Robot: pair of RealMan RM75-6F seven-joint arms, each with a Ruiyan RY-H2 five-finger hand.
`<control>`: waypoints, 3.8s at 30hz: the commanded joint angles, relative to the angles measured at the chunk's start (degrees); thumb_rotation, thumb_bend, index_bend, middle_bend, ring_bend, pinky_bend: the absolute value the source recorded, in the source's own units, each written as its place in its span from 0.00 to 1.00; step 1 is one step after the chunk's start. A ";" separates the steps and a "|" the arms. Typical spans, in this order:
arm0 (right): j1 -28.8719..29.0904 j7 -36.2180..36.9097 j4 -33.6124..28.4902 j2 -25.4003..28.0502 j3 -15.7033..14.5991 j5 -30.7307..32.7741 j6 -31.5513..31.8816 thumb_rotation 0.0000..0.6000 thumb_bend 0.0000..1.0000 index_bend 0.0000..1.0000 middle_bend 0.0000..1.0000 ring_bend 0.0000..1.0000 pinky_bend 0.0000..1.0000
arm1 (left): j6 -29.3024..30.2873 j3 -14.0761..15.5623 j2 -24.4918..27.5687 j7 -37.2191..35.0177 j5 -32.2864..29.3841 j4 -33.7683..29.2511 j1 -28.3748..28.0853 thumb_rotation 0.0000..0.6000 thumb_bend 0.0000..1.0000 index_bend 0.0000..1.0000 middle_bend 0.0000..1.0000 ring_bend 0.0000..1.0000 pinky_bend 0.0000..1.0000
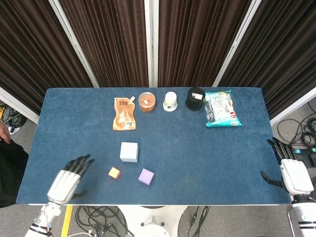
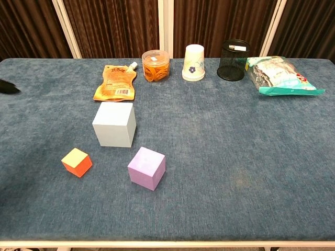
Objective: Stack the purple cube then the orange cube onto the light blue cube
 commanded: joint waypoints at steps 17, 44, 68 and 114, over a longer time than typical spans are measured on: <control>-1.16 4.42 0.79 1.09 0.34 -1.09 2.33 1.00 0.18 0.00 0.00 0.00 0.00 | -10.42 -2.58 -9.30 11.00 10.06 3.23 -11.67 1.00 0.11 0.19 0.29 0.17 0.25; -2.72 8.61 1.58 2.22 0.44 -3.71 5.70 1.00 0.18 0.00 0.00 0.00 0.00 | -31.80 -9.98 -15.84 13.59 -3.73 6.97 -28.59 1.00 0.20 0.22 0.33 0.17 0.24; -2.84 8.93 1.75 2.25 0.35 -4.13 5.81 1.00 0.18 0.00 0.00 0.00 0.00 | -32.37 -8.96 -19.92 15.71 -14.57 11.43 -33.74 1.00 0.24 0.27 0.42 0.20 0.24; -2.39 7.22 1.50 1.76 0.28 -3.70 4.76 1.00 0.18 0.00 0.00 0.00 0.00 | -25.52 -17.66 -0.33 22.13 -41.99 -8.18 -41.96 1.00 0.27 0.39 0.57 0.26 0.27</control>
